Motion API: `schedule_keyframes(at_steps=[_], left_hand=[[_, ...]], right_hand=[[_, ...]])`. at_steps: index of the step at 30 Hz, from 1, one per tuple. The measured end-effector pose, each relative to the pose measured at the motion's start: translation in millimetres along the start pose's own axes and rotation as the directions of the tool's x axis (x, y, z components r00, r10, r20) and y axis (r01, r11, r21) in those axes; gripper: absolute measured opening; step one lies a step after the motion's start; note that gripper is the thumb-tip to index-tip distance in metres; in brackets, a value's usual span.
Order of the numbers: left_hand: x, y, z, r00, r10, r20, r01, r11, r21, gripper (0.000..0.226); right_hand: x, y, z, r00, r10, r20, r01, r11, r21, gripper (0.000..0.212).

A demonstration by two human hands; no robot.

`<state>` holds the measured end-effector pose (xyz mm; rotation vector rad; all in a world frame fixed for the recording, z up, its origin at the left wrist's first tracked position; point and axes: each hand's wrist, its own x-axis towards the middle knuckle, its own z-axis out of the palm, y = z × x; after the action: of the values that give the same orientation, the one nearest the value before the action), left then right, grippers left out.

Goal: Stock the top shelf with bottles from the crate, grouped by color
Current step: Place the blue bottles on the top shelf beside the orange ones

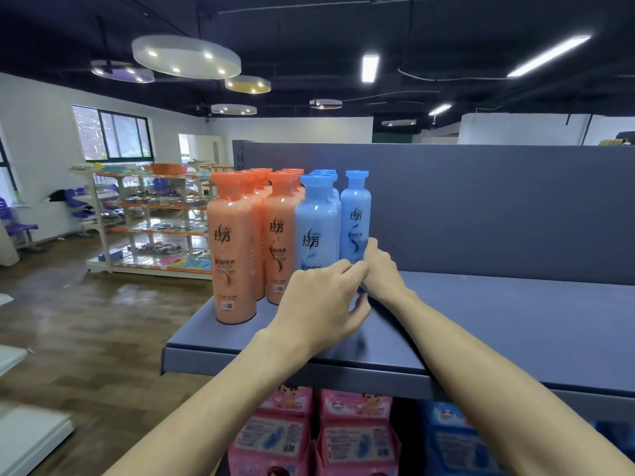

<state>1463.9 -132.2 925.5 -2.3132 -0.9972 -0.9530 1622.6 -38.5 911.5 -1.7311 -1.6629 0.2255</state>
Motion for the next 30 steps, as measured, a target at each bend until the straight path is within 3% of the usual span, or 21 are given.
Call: schedule_keyframes(at_steps=[5, 10, 16, 20, 24, 30], left_hand=[[0, 3, 2, 0.999, -0.020, -0.035, 0.019, 1.000, -0.021, 0.036], [-2, 1, 3, 0.998, -0.021, -0.054, 0.018, 0.998, -0.060, 0.031], [-6, 2, 0, 0.999, -0.002, -0.035, 0.001, 0.999, -0.032, 0.031], [-13, 3, -5, 0.999, 0.007, 0.043, -0.004, 0.998, -0.065, 0.028], [-17, 0, -8, 0.993, 0.033, 0.111, -0.027, 0.998, -0.053, 0.025], [2, 22, -10, 0.993, -0.012, 0.116, 0.016, 0.999, -0.037, 0.028]], right_hand=[[6, 1, 5, 1.000, -0.003, -0.025, 0.003, 1.000, -0.014, 0.024], [10, 8, 6, 0.998, -0.046, -0.033, 0.045, 0.998, -0.046, 0.031], [14, 17, 4, 0.999, -0.004, -0.041, 0.002, 0.999, -0.032, 0.046], [6, 10, -10, 0.991, 0.005, -0.134, -0.007, 1.000, -0.013, 0.068], [-25, 3, -30, 0.961, -0.105, -0.255, 0.104, 0.994, -0.015, 0.065], [-83, 14, -70, 0.953, -0.240, -0.182, 0.214, 0.965, -0.152, 0.056]])
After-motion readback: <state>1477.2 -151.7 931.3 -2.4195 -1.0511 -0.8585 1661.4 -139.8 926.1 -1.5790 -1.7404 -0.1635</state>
